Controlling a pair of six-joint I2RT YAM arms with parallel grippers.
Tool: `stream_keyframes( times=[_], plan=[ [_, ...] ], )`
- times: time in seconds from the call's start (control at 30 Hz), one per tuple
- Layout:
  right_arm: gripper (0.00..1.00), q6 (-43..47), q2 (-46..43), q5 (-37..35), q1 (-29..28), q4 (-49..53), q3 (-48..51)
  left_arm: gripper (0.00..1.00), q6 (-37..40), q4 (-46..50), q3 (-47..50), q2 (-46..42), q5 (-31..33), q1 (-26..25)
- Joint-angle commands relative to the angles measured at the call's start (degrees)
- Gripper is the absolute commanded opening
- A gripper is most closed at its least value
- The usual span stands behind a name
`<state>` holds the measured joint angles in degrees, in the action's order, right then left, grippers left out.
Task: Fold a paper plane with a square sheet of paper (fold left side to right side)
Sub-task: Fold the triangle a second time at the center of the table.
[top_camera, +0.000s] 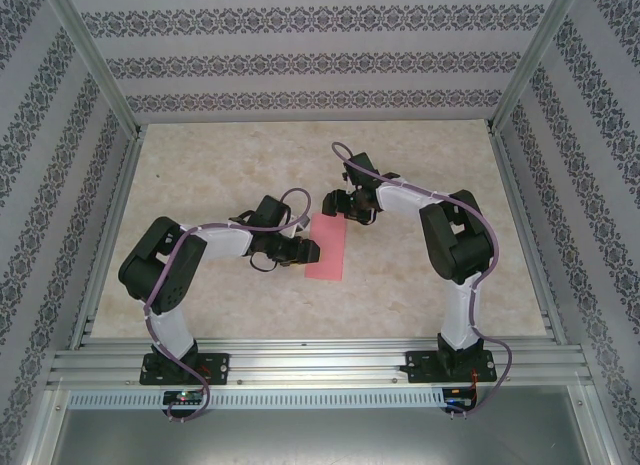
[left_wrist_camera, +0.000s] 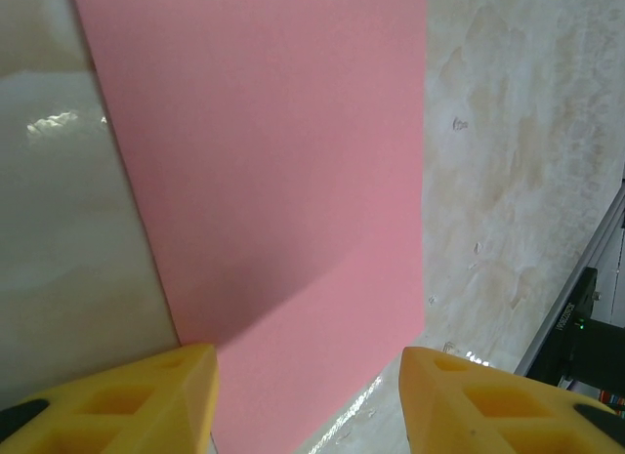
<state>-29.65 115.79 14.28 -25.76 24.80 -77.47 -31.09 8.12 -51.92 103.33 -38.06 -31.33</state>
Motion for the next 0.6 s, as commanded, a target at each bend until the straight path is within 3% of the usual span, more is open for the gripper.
stream_keyframes(
  times=[0.0, 0.57],
  plan=[
    [0.69, -0.03, -0.31, 1.73, -0.48, -1.29, 0.87, 0.53, 1.87, 1.45, -0.82, 1.00, 1.45, -0.88],
    [0.58, -2.99, -7.13, 3.87, -2.00, -4.93, 6.62, 0.53, 2.13, 1.43, -0.73, 0.78, 1.75, -1.01]
  ],
)
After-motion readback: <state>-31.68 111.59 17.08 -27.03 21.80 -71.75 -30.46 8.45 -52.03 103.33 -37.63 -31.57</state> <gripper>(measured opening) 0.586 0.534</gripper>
